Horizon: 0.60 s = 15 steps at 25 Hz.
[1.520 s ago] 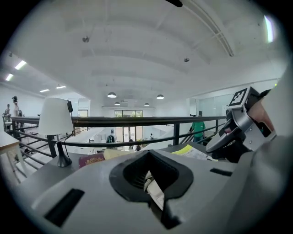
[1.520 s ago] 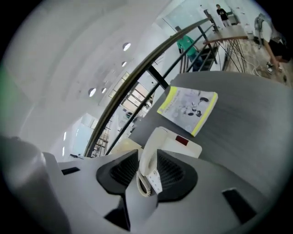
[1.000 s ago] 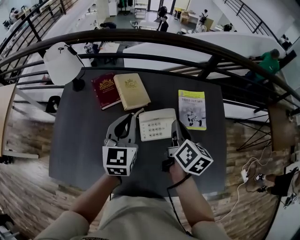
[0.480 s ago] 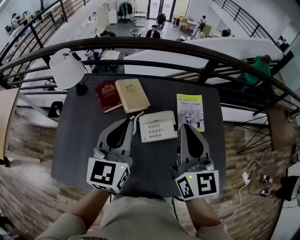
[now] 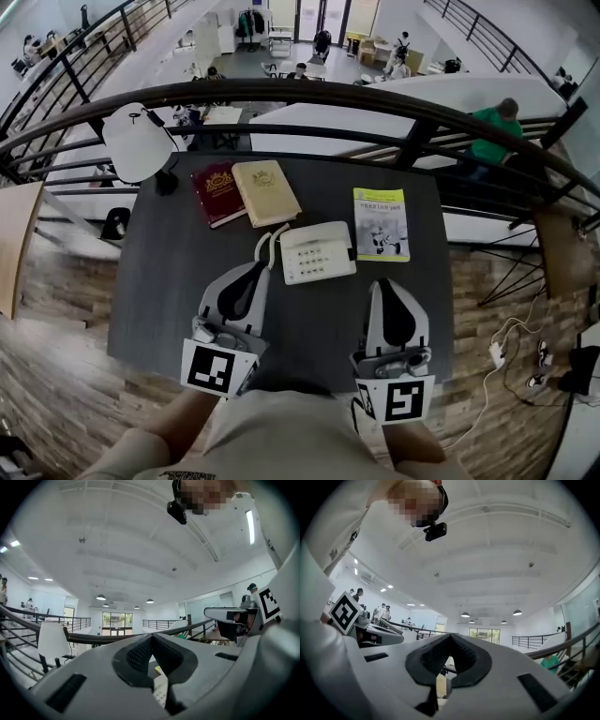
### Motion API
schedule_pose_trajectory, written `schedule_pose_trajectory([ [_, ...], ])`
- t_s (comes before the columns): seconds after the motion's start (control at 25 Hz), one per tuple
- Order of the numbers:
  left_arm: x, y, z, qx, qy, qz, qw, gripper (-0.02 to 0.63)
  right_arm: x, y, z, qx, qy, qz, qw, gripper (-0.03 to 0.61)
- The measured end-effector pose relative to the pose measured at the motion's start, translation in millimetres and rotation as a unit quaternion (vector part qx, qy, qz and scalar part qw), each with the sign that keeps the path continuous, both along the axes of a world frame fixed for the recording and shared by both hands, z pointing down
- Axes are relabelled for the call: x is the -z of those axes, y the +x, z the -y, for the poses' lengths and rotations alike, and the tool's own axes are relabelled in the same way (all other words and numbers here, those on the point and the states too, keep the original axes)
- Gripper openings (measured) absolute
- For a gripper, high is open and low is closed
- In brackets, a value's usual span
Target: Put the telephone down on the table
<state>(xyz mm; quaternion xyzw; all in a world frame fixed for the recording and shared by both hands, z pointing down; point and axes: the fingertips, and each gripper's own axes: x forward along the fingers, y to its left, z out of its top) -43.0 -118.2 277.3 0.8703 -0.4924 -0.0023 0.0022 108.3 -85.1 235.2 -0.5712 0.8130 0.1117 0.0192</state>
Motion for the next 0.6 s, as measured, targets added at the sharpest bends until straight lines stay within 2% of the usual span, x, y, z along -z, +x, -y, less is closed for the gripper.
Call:
schedule_pose_trajectory([
  [0.24, -40.9, -8.3, -5.5, 0.017, -0.021, 0.012, 0.9996, 0.005, -23.2, 2.5, -1.8, -0.001, -0.016, 0.008, 1.0, 0.003],
  [0.6, -37.5, -13.7, -2.1, 0.023, -0.013, 0.009, 0.9996, 0.005, -26.0, 1.6, 2.1, 0.001, -0.026, 0.005, 1.0, 0.002],
])
